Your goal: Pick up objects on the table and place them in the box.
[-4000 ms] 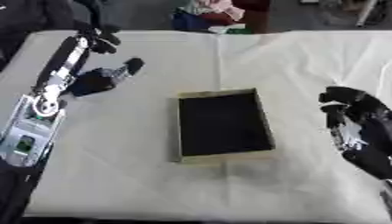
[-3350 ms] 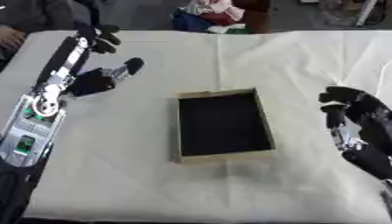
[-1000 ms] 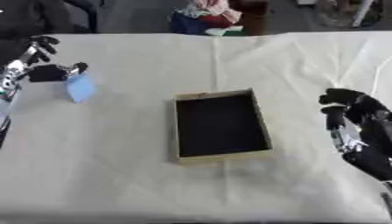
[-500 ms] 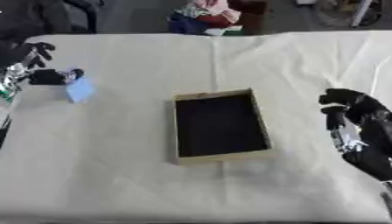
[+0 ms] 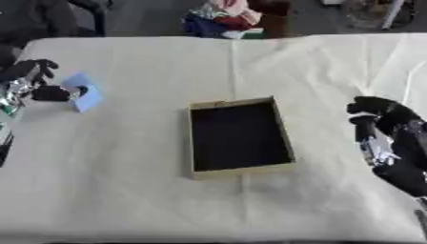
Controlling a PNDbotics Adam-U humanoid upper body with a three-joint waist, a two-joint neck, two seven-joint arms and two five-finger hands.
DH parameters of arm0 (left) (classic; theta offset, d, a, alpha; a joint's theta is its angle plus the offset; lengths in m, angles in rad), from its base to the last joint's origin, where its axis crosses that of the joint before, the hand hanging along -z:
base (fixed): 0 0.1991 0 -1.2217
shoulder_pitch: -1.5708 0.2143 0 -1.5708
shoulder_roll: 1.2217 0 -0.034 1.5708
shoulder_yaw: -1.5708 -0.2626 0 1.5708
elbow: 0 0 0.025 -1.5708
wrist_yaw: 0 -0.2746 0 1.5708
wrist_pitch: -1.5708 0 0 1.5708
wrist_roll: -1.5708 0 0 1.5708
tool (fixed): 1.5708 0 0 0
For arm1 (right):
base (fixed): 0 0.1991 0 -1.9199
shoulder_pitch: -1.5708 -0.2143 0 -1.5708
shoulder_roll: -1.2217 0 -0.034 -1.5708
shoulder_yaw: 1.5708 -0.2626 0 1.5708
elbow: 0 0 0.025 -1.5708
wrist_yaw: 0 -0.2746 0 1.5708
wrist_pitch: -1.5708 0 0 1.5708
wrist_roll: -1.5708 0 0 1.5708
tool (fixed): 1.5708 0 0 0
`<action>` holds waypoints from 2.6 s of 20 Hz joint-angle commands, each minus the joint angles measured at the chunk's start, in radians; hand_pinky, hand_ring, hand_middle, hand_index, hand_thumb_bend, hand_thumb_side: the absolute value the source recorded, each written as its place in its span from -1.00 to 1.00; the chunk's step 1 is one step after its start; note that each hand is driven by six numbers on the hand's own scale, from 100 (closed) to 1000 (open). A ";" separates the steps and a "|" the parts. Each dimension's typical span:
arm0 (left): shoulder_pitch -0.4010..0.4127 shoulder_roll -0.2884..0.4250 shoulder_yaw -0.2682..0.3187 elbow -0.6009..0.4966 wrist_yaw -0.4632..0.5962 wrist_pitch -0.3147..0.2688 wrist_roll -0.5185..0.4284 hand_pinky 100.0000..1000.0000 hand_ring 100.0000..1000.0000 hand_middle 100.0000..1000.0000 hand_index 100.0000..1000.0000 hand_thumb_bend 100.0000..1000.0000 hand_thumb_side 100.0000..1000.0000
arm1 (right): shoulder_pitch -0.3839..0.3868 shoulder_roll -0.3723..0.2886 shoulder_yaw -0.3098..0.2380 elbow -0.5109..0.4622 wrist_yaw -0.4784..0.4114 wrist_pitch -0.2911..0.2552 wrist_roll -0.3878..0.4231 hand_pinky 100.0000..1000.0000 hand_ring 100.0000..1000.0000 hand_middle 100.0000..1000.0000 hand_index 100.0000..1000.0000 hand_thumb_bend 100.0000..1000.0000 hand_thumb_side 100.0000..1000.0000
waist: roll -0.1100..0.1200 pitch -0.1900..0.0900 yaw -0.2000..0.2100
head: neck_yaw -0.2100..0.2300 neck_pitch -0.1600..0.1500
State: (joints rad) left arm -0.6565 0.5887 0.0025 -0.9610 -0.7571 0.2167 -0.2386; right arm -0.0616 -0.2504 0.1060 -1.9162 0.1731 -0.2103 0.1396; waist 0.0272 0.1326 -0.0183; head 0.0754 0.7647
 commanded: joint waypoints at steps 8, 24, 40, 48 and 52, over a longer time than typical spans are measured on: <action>-0.022 0.000 0.001 0.038 0.008 -0.018 0.011 0.54 0.36 0.31 0.70 -0.07 -0.10 | -0.008 -0.011 0.002 -0.015 0.000 0.000 0.001 0.40 0.59 0.26 0.60 -1.00 -0.19 | -0.002 -0.010 -0.002 | -0.001 -0.003; -0.037 0.013 -0.045 -0.128 0.058 -0.084 0.060 0.45 0.17 0.01 0.42 -0.30 -0.07 | -0.009 -0.011 0.003 -0.013 -0.002 0.000 0.003 0.40 0.59 0.26 0.59 -1.00 -0.20 | 0.001 -0.012 -0.004 | -0.001 -0.003; -0.046 -0.055 -0.246 -0.545 0.171 -0.195 -0.104 0.47 0.22 0.09 0.49 -0.26 -0.01 | -0.020 -0.011 0.014 -0.012 -0.011 -0.001 0.014 0.40 0.59 0.26 0.59 -1.00 -0.20 | 0.004 -0.010 -0.020 | 0.016 -0.003; -0.075 -0.127 -0.419 -0.541 0.183 -0.216 -0.232 0.48 0.27 0.18 0.56 -0.17 0.03 | -0.020 -0.009 0.021 -0.011 -0.013 -0.002 0.029 0.40 0.59 0.26 0.58 -1.00 -0.19 | 0.002 -0.010 -0.023 | 0.014 -0.002; -0.075 -0.144 -0.450 -0.526 0.183 -0.213 -0.267 0.48 0.30 0.22 0.58 -0.14 0.07 | -0.019 -0.009 0.021 -0.011 -0.011 -0.001 0.035 0.40 0.59 0.26 0.57 -1.00 -0.19 | 0.002 -0.009 -0.022 | 0.012 -0.002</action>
State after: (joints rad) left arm -0.7092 0.4371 -0.4442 -1.4812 -0.5729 0.0036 -0.4939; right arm -0.0708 -0.2504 0.1292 -1.9160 0.1657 -0.2092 0.1698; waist 0.0299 0.1345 -0.0415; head 0.0863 0.7647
